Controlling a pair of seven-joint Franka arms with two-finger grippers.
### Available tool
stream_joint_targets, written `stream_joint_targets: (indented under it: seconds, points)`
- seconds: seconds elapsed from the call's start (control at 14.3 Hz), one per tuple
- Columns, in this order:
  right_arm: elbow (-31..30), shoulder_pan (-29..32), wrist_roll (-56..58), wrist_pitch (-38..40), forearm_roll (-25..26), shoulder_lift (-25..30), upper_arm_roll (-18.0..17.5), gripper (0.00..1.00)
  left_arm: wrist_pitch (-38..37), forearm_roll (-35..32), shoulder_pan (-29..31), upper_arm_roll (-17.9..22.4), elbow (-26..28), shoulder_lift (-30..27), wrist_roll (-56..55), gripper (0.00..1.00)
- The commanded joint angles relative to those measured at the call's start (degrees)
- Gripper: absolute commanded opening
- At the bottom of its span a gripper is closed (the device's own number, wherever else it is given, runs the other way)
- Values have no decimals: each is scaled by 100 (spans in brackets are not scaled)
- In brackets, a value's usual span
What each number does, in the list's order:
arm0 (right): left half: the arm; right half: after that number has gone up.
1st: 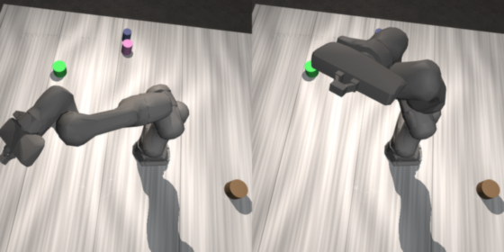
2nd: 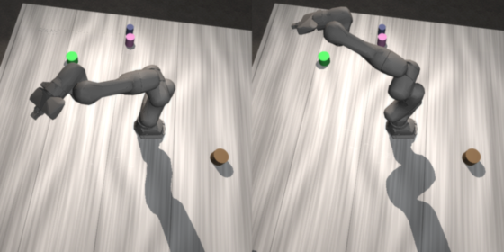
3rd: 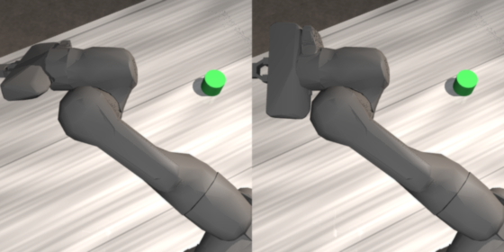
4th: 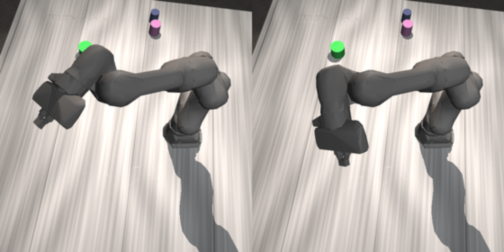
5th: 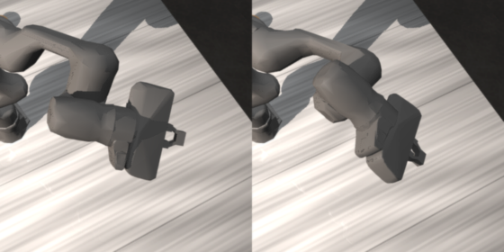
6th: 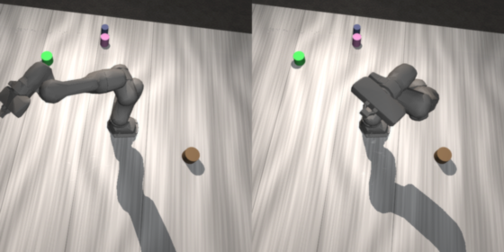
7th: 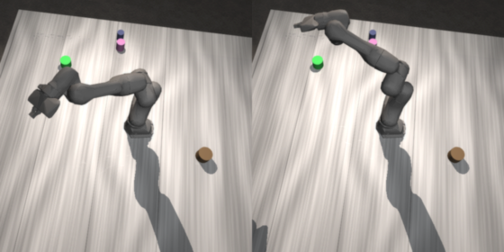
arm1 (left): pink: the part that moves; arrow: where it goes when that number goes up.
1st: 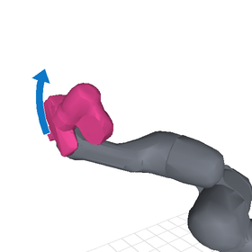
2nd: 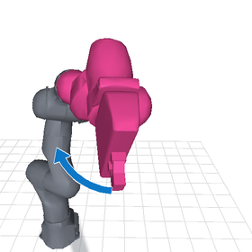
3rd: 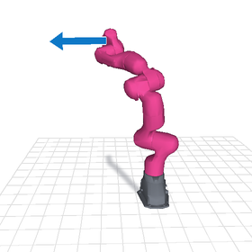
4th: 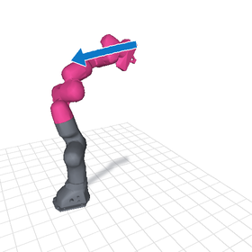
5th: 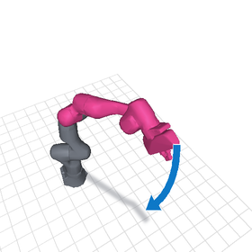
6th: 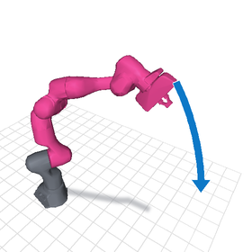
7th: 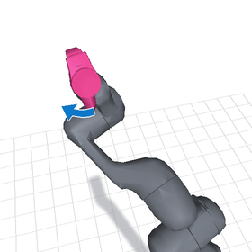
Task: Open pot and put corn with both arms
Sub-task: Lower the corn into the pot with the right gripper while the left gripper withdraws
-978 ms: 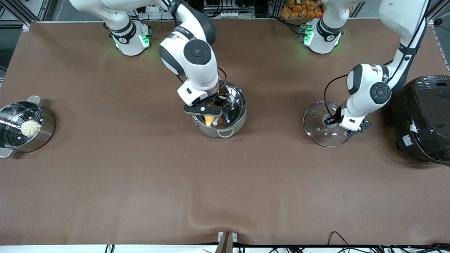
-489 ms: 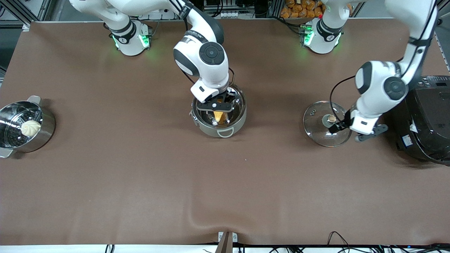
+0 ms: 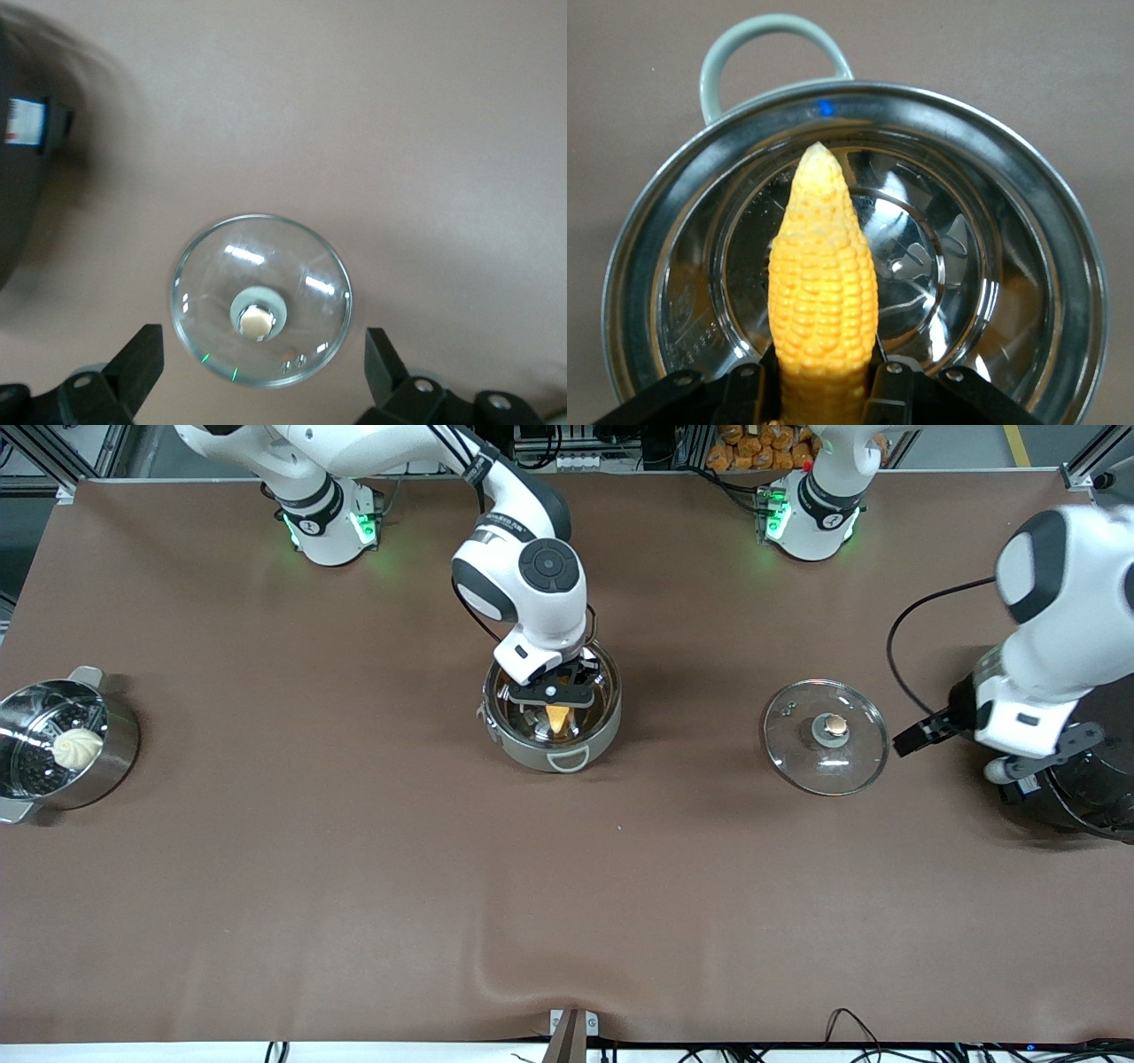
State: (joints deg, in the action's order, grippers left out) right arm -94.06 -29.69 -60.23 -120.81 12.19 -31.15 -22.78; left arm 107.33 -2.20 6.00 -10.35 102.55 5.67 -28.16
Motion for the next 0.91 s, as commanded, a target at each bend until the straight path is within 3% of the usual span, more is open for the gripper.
stream_joint_targets:
  seconds: [0.0, 0.21, 0.56, 0.7, 0.84]
  points:
    - [10, -99, -173, -48, 161, -41, 54, 41, -983, 219, 59, -37, -891, 74, 197, 100]
    - [19, -90, -164, -48, 161, -41, 106, 78, -1355, 317, 59, 16, -1167, -91, 206, 100]
    - [54, -90, -155, -170, 161, -23, 300, 88, -1469, 255, 138, 16, -1193, -303, 1268, 100]
    - [98, -73, -155, -171, 144, 38, 318, 100, -1618, 264, 138, 7, -1263, -303, 1567, 100]
    - [151, -37, -60, -162, 56, 257, 501, 100, -1636, 308, 103, 42, -1316, -443, 1629, 100]
